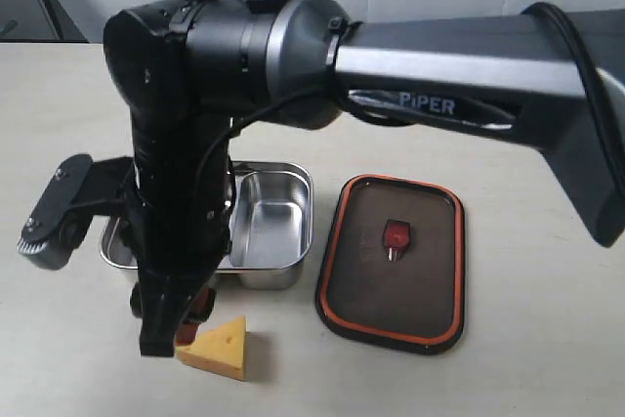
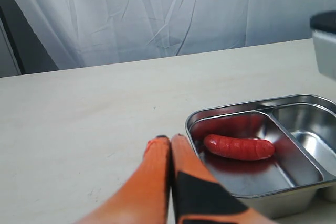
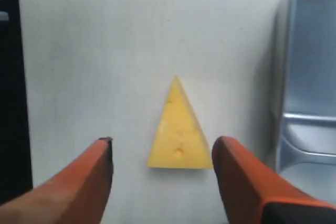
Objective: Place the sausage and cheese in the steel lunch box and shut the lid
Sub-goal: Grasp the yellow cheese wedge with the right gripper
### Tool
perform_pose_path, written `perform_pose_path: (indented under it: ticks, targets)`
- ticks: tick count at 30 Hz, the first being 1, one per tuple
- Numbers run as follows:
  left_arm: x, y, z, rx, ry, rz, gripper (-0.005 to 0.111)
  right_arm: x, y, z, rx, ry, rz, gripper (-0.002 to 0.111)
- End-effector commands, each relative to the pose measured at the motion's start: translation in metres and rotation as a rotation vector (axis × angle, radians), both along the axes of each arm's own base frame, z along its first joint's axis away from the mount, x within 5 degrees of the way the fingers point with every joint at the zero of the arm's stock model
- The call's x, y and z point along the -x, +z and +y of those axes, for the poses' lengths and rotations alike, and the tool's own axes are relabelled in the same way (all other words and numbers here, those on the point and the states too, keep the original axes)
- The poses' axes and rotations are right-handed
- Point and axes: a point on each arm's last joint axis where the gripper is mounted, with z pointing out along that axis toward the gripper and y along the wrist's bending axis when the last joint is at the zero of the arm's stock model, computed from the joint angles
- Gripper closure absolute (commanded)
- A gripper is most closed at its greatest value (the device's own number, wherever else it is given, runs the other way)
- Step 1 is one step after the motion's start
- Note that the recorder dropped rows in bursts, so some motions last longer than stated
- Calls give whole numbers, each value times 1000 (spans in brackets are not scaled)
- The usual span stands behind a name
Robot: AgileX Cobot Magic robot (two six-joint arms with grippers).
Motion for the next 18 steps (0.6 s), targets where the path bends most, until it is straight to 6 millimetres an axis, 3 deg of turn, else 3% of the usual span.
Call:
perform_pose_path:
  ticks: [1, 5, 18]
  targets:
    - [0, -1, 0, -6, 1, -1, 107, 17, -9, -1, 40, 47, 29, 52]
    - [0, -1, 0, -6, 1, -1, 107, 23, -16, -2, 59, 65, 27, 52]
    - [0, -1, 0, -6, 1, -1, 107, 12, -48, 8, 50, 57, -36, 52]
